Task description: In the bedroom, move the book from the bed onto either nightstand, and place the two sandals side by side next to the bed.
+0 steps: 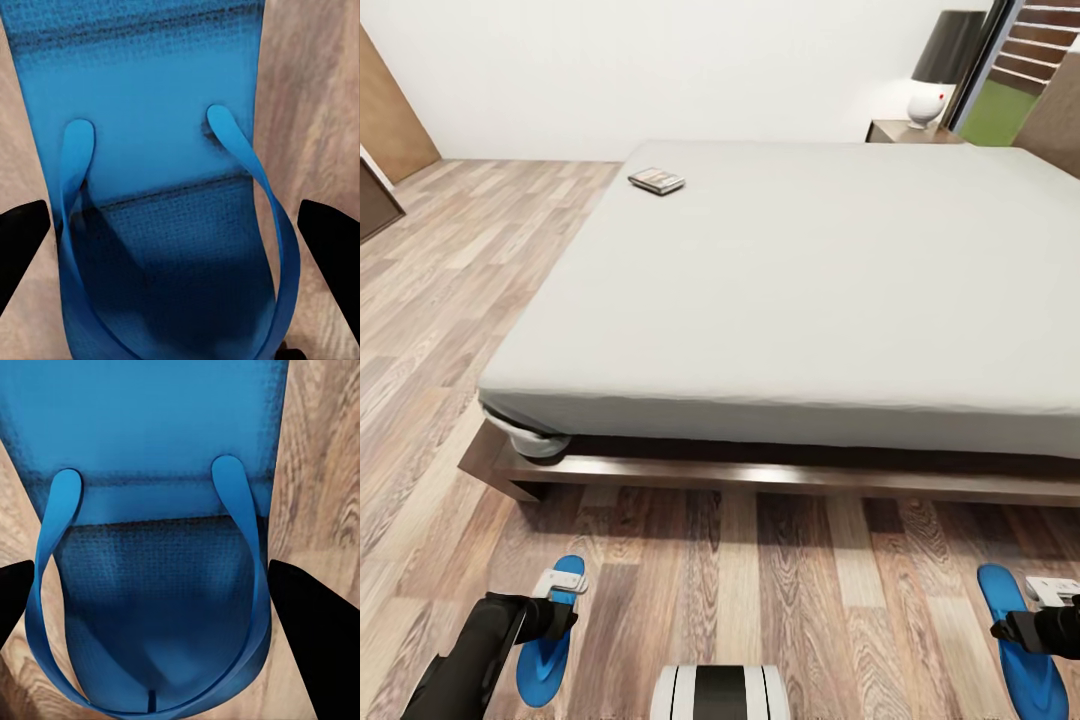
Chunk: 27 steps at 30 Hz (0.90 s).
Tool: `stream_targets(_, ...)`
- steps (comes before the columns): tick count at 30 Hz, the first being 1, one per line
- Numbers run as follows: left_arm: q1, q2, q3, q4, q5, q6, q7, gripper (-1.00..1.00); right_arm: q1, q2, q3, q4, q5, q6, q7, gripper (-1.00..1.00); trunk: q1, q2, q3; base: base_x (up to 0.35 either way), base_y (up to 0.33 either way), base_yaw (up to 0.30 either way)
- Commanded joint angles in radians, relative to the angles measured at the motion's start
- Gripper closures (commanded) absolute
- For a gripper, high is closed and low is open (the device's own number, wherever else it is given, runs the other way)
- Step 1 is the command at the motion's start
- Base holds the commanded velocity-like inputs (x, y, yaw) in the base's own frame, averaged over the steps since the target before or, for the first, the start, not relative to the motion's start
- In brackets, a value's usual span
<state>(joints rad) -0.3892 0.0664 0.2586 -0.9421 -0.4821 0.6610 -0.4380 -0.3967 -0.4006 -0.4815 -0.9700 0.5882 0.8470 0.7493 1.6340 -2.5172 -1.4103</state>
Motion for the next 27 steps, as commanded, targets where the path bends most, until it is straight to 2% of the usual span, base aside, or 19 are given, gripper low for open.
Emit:
stream_targets(1,0.0,0.0,0.002,-0.001,-0.01,0.001,-0.01,1.0,-0.001,0.0,-0.002,-0.001,0.01,0.001,0.008,1.0,0.0,-0.001,-0.005,0.0,0.0,0.0)
stream_targets(27,0.0,0.0,0.001,-0.001,-0.01,-0.001,-0.01,1.0,-0.001,0.011,-0.002,-0.007,0.01,-0.005,0.008,1.0,0.012,-0.007,-0.105,0.0,0.0,0.0)
